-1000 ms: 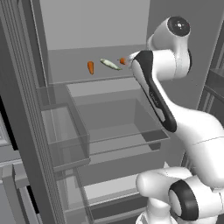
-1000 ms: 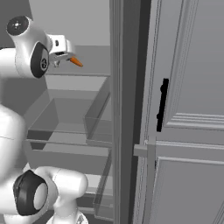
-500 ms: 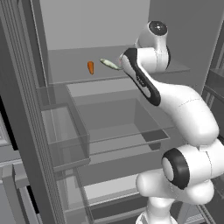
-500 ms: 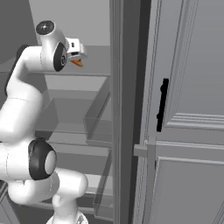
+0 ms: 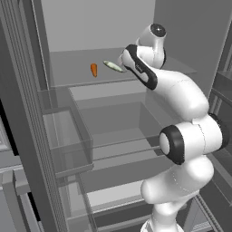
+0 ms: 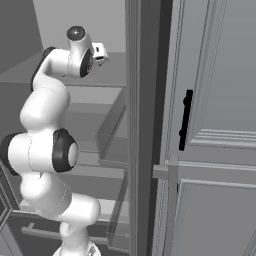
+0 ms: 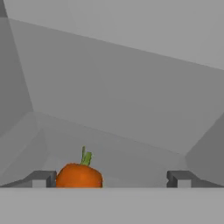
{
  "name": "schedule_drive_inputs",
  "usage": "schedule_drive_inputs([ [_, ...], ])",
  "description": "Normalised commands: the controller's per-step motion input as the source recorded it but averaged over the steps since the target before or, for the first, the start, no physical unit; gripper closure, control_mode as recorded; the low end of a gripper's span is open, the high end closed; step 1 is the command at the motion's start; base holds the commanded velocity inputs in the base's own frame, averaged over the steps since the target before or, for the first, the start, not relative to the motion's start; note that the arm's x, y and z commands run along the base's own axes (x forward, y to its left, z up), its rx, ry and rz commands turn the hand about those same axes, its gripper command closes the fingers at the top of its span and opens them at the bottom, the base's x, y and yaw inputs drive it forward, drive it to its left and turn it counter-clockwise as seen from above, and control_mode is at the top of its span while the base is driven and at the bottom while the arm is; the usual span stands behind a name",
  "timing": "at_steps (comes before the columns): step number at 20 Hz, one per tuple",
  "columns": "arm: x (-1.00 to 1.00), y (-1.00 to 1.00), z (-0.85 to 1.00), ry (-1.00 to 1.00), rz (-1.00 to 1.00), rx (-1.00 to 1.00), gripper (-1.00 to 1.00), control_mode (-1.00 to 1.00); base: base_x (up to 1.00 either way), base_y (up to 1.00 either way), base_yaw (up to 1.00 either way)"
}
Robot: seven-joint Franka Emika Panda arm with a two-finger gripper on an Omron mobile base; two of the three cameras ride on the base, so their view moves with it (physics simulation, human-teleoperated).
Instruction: Place one carrot and one fish in each tupperware on the nearby counter, to pack two identical lunches.
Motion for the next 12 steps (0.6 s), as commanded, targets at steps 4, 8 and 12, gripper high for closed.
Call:
schedule_drive_inputs([
  [4, 0.33, 0.00, 0.00, 0.15, 0.03, 0.00, -1.00, -1.00, 0.00, 0.00, 0.00],
  [8, -0.44, 0.00, -0.01, 0.10, 0.02, 0.00, -1.00, -1.00, 0.00, 0.00, 0.00],
  [12, -0.20, 0.02, -0.14, -0.03, 0.00, 0.00, -1.00, -1.00, 0.00, 0.00, 0.00],
])
